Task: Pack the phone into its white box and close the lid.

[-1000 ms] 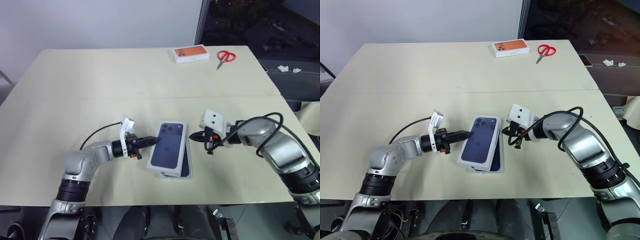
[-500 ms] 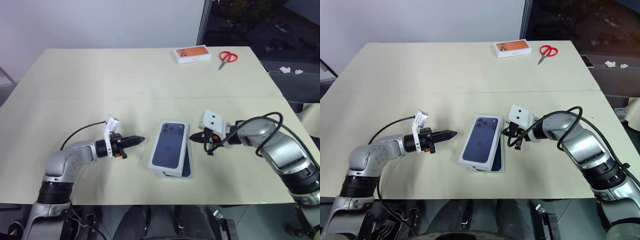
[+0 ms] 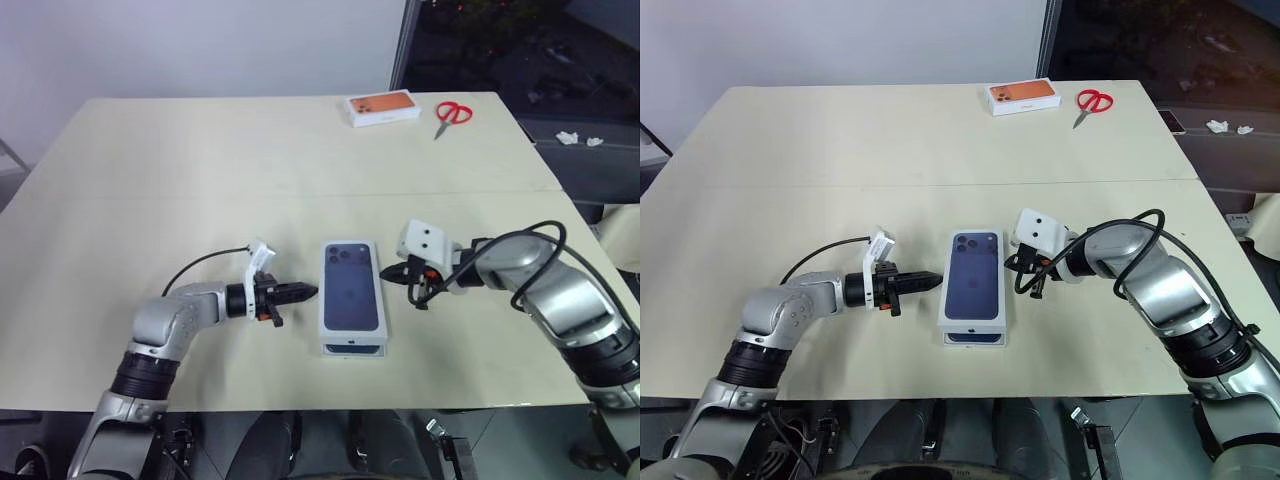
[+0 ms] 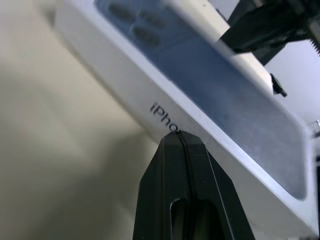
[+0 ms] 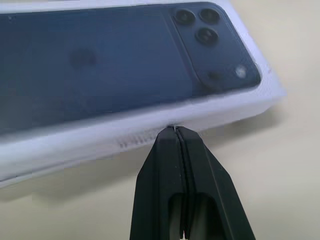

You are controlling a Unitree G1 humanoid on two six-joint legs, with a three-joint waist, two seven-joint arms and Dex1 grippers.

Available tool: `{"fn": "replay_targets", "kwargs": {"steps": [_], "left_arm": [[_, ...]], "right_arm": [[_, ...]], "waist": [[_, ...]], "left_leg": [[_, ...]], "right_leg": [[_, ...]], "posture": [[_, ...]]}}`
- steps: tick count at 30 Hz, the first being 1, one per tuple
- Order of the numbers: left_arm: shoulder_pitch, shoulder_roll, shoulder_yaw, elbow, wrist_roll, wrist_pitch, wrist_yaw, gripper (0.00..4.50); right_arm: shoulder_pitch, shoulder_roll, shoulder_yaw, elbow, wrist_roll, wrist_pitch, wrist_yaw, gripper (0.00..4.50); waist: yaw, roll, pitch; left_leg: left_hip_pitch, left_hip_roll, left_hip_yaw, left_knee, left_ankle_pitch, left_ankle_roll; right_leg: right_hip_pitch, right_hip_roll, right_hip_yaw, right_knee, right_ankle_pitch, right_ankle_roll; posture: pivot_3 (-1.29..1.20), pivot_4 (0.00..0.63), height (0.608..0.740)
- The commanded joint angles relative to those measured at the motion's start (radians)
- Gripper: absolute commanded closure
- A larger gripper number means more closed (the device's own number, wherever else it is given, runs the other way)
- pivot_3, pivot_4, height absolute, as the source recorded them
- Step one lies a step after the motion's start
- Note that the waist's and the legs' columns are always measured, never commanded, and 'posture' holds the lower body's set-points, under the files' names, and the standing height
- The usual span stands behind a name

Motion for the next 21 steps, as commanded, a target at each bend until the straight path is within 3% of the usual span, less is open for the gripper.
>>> {"fn": "replay_targets", "kwargs": {"steps": [1,21], "left_arm": [[-0.01,-0.006,0.01,-0.041,-0.024,0.013,-0.004,4.5],[0.005,-0.002,0.025,-0.078,-0.022,0.03,0.007,4.5]], "right_arm": [[-0.004,-0.008,-0.01,-0.06,-0.001,0.001,0.002,4.48],[0.0,-0.047,-0.048,0.015,-0.035,-0.008,-0.006,4.48]], "waist": [[0.001,0.0,0.0],[0.0,0.0,0.0]], "left_leg": [[0.0,0.0,0.0,0.0,0.0,0.0],[0.0,0.0,0.0,0.0,0.0,0.0]], "right_leg": [[0.0,0.0,0.0,0.0,0.0,0.0],[0.001,0.0,0.0,0.0,0.0,0.0]], "posture": [[0.0,0.15,0.74],[0.0,0.15,0.74]]}}
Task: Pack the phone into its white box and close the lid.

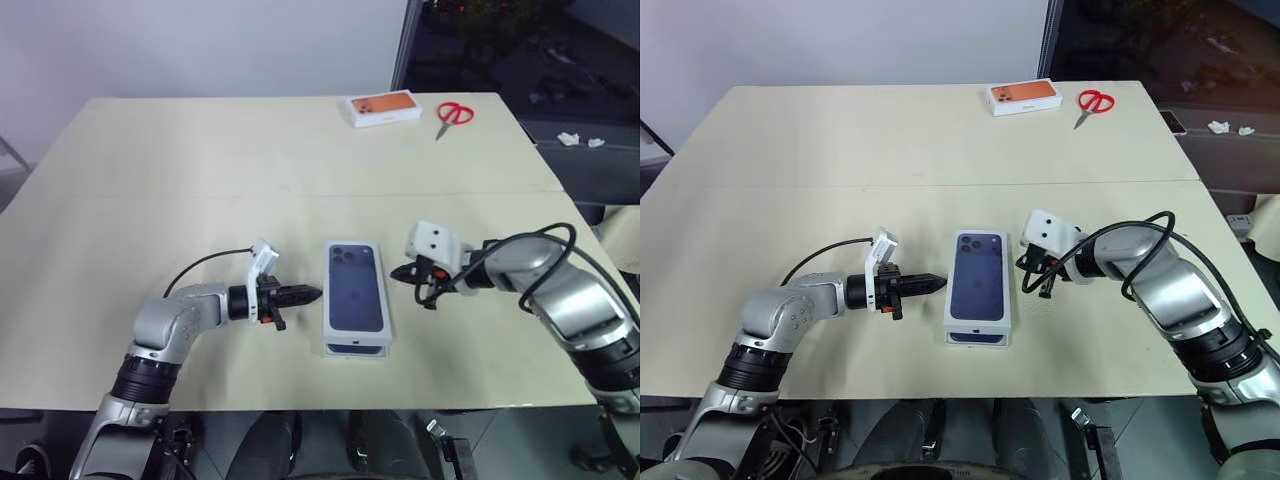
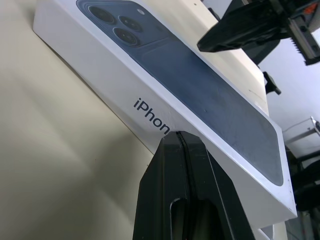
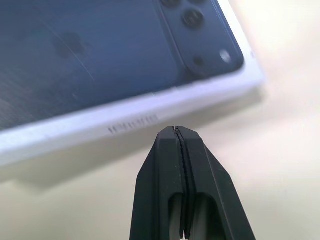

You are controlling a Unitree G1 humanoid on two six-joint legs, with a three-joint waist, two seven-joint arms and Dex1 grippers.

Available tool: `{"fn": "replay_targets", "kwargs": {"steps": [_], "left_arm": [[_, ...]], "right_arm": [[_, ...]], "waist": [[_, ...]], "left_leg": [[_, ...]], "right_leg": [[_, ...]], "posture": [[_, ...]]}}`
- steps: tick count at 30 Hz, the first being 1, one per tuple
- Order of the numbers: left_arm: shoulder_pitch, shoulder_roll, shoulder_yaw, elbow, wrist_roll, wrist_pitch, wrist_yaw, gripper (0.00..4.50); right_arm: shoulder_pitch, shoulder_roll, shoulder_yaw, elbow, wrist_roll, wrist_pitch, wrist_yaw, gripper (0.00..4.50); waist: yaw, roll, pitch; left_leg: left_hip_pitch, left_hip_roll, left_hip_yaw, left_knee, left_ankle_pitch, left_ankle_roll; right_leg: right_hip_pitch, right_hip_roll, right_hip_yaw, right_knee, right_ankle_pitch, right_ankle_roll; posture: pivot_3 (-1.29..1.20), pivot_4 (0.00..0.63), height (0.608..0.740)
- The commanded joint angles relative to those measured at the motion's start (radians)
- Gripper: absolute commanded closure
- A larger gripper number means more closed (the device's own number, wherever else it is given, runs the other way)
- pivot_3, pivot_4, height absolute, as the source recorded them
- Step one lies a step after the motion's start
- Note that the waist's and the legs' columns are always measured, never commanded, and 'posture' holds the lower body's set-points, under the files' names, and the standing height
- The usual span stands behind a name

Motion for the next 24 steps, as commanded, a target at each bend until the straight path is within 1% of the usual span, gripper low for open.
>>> {"fn": "replay_targets", "kwargs": {"steps": [1,5,8,13,24], "left_arm": [[-0.017,-0.003,0.02,-0.022,-0.02,-0.001,0.003,4.5],[-0.02,-0.011,0.001,0.002,0.002,-0.022,0.001,4.5],[-0.018,-0.017,-0.011,0.006,0.004,-0.023,-0.001,4.5],[-0.026,-0.03,-0.012,0.001,-0.006,-0.01,0.004,4.5],[0.018,0.003,-0.02,-0.052,-0.021,0.022,-0.012,4.5]], "right_arm": [[-0.025,-0.016,-0.023,0.005,-0.02,-0.025,-0.002,4.48],[0.002,0.002,0.007,-0.018,-0.03,-0.027,0.0,4.48],[0.006,0.038,0.017,-0.057,-0.01,-0.003,-0.006,4.48],[-0.006,0.074,-0.01,-0.101,0.031,0.053,-0.009,4.48],[0.037,0.042,-0.027,-0.185,0.095,0.113,0.034,4.48]], "waist": [[0.0,0.0,0.0],[0.001,0.0,0.0],[0.001,0.0,0.0],[0.001,0.0,0.0],[0.0,0.0,0.0]], "left_leg": [[0.0,0.0,0.0,0.0,0.0,0.0],[0.0,0.0,0.0,0.0,0.0,0.0],[0.0,0.0,0.0,0.0,0.0,0.0],[0.0,0.0,0.0,0.001,0.0,0.0],[0.0,0.0,0.0,0.0,0.0,0.0]], "right_leg": [[0.0,0.0,0.0,0.0,0.0,0.0],[0.0,0.0,0.0,0.0,0.0,0.0],[0.0,0.0,0.0,0.0,0.0,0.0],[0.0,0.0,0.0,0.0,0.0,0.0],[0.0,0.0,0.0,0.0,0.0,0.0]], "posture": [[0.0,0.15,0.74],[0.0,0.15,0.74],[0.0,0.15,0.74],[0.0,0.15,0.74],[0.0,0.15,0.74]]}}
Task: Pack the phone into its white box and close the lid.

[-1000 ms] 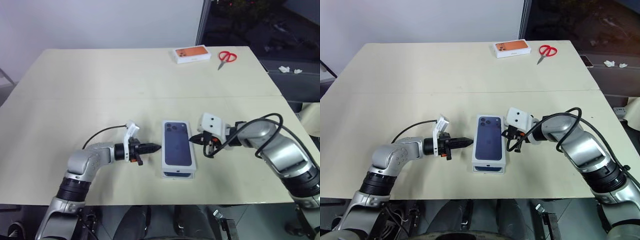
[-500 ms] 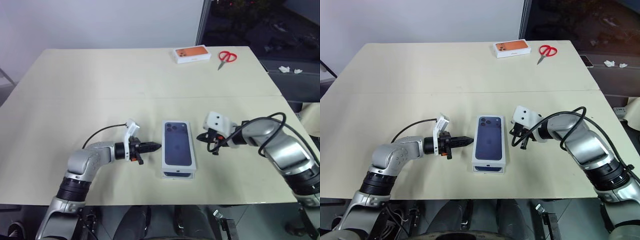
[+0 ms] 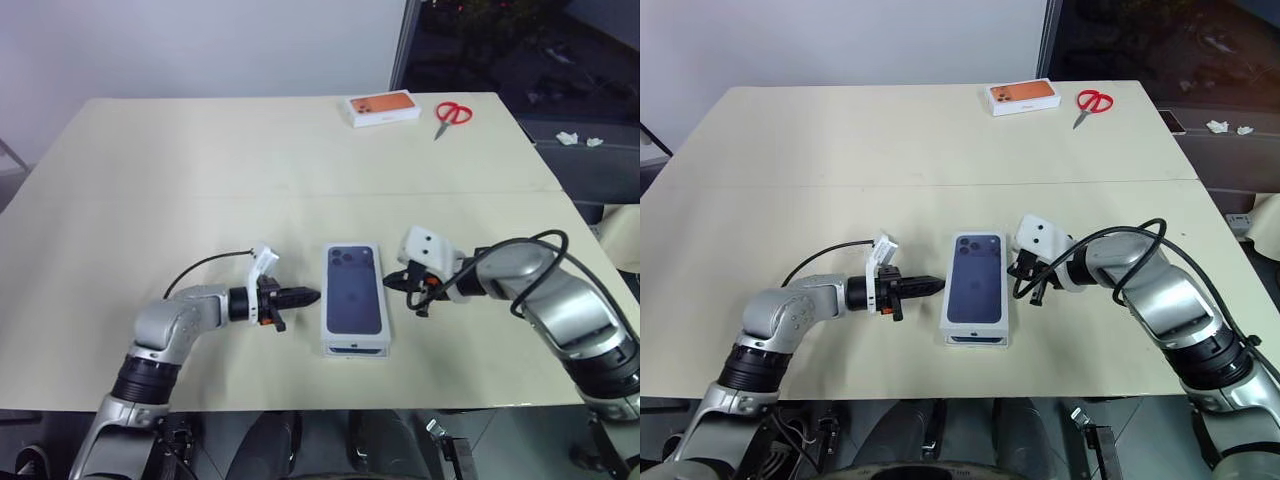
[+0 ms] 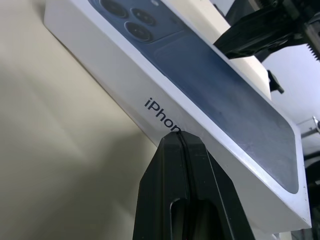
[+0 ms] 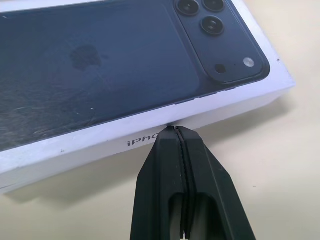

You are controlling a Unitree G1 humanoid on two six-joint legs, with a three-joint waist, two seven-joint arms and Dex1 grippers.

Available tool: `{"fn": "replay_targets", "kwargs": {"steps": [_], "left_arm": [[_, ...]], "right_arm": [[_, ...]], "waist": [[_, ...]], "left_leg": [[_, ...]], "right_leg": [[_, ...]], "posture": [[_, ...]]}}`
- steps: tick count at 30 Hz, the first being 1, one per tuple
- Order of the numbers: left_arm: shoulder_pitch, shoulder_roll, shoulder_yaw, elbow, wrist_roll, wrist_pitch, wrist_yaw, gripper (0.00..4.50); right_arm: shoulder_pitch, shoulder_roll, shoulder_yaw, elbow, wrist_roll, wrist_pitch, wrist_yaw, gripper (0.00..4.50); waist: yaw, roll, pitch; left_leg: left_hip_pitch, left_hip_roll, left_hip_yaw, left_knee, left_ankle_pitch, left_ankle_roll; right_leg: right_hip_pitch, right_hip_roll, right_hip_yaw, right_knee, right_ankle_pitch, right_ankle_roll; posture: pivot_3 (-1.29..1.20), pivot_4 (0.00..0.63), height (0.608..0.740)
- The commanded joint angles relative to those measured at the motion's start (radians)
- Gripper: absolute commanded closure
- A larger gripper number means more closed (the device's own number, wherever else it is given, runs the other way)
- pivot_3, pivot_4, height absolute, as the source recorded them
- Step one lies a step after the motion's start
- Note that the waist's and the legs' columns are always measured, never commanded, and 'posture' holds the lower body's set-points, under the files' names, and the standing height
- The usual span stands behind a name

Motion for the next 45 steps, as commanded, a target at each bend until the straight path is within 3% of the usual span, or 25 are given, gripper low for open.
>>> {"fn": "replay_targets", "kwargs": {"steps": [1,19,25,30,36,45], "left_arm": [[0.009,-0.005,-0.014,-0.057,-0.026,0.008,-0.015,4.5],[0.08,0.013,-0.02,-0.138,-0.029,0.042,-0.017,4.5],[0.085,0.015,-0.021,-0.129,-0.021,0.03,-0.012,4.5],[0.009,0.022,0.11,-0.07,-0.087,0.051,0.0,4.5],[-0.103,0.006,0.135,-0.017,-0.115,0.049,-0.007,4.5],[-0.088,-0.063,-0.053,0.036,-0.007,-0.04,-0.039,4.5]], "right_arm": [[0.012,-0.005,-0.008,-0.082,0.058,0.008,0.032,4.48],[0.068,-0.03,0.022,-0.096,0.069,-0.012,0.05,4.48],[0.093,-0.036,0.071,-0.067,0.006,-0.066,0.029,4.48],[0.02,-0.027,-0.038,0.023,0.042,-0.08,0.031,4.48],[-0.073,0.011,-0.111,0.078,0.104,-0.083,0.037,4.48],[0.056,0.005,-0.046,-0.041,0.145,-0.069,0.062,4.48]], "waist": [[0.001,0.0,0.0],[0.001,0.0,0.0],[0.001,0.0,0.0],[0.0,0.0,0.0],[0.001,0.0,0.0],[-0.002,0.0,0.0]], "left_leg": [[0.0,0.0,0.0,0.0,0.0,0.0],[0.0,0.0,0.0,0.0,0.0,0.0],[0.0,0.0,0.0,0.0,0.0,0.0],[0.0,0.0,0.0,0.001,0.0,0.0],[0.0,0.0,0.0,0.0,0.0,0.0],[0.0,-0.002,0.001,0.001,0.0,0.0]], "right_leg": [[0.0,0.0,0.0,0.0,0.0,0.0],[0.0,0.0,0.0,0.0,0.0,0.0],[0.0,0.0,0.0,0.0,0.0,0.0],[0.0,0.0,0.0,0.0,0.0,0.0],[0.0,0.0,0.0,0.0,0.0,0.0],[0.0,-0.001,0.001,0.0,0.0,0.0]], "posture": [[0.0,0.15,0.74],[0.0,0.15,0.74],[0.0,0.15,0.74],[0.0,0.15,0.74],[0.0,0.15,0.74],[0.0,0.15,0.74]]}}
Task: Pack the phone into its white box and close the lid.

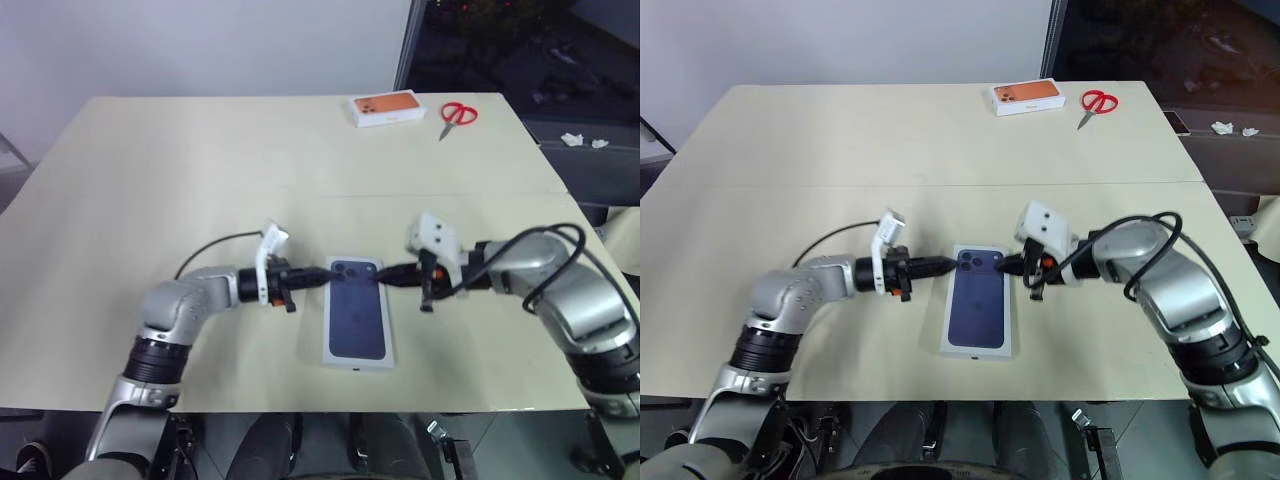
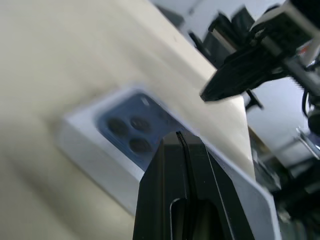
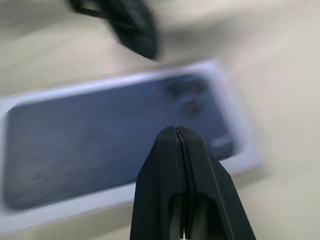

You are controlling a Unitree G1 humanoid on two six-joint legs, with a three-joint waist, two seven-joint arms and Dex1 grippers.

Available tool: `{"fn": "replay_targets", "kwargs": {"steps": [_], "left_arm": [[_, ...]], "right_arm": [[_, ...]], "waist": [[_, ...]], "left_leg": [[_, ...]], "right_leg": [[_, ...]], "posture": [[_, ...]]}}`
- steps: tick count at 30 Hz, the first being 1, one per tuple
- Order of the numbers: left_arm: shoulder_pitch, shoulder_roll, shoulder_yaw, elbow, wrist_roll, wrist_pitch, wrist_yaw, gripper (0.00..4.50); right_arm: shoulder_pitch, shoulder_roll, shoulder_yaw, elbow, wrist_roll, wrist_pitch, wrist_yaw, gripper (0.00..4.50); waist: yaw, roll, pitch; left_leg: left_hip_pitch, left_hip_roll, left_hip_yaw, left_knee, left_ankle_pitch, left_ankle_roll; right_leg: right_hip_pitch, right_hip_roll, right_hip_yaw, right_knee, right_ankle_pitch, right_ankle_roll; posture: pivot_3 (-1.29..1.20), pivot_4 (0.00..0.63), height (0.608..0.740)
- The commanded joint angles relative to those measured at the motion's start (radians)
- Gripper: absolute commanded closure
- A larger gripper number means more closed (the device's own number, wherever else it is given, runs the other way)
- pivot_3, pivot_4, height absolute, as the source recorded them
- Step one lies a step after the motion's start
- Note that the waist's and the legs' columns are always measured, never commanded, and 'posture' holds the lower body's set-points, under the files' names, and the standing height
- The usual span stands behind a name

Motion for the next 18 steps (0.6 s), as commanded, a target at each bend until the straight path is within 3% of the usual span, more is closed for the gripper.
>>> {"fn": "replay_targets", "kwargs": {"steps": [1,4,7,17,18], "left_arm": [[0.01,0.012,-0.043,-0.017,0.035,-0.045,-0.03,4.5],[0.035,0.049,-0.085,-0.018,0.071,-0.063,-0.052,4.5],[0.042,0.082,-0.105,-0.017,0.115,-0.114,-0.061,4.5],[-0.014,0.138,0.088,0.041,0.091,-0.189,-0.015,4.5],[-0.022,0.152,0.111,0.056,0.086,-0.189,-0.013,4.25]], "right_arm": [[0.036,-0.016,0.023,-0.061,-0.005,-0.014,-0.007,4.48],[0.08,-0.026,0.115,-0.036,-0.13,-0.109,-0.054,4.48],[0.052,-0.017,0.123,0.019,-0.174,-0.156,-0.071,4.48],[-0.098,0.166,-0.113,0.166,-0.016,-0.08,-0.178,4.48],[-0.112,0.183,-0.139,0.184,0.009,-0.065,-0.182,4.5]], "waist": [[-0.001,0.0,0.0],[-0.001,0.001,-0.001],[-0.002,0.002,-0.002],[0.0,0.001,-0.002],[0.001,0.001,-0.002]], "left_leg": [[0.0,0.0,0.0,0.0,0.0,0.001],[0.001,0.001,0.0,0.0,-0.001,0.001],[0.004,0.003,0.0,0.0,0.0,0.0],[0.003,0.003,0.0,-0.001,0.0,0.0],[0.003,0.003,0.0,-0.001,0.0,0.0]], "right_leg": [[0.0,0.0,0.0,0.001,0.0,0.0],[0.0,0.001,0.0,0.001,0.0,0.0],[0.004,0.002,0.0,0.001,0.0,0.0],[0.001,0.002,0.0,0.001,0.0,0.0],[0.001,0.002,0.0,0.002,0.0,-0.001]], "posture": [[0.0,0.15,0.74],[0.0,0.15,0.74],[0.0,0.15,0.74],[0.0,0.15,0.74],[0.0,0.15,0.74]]}}
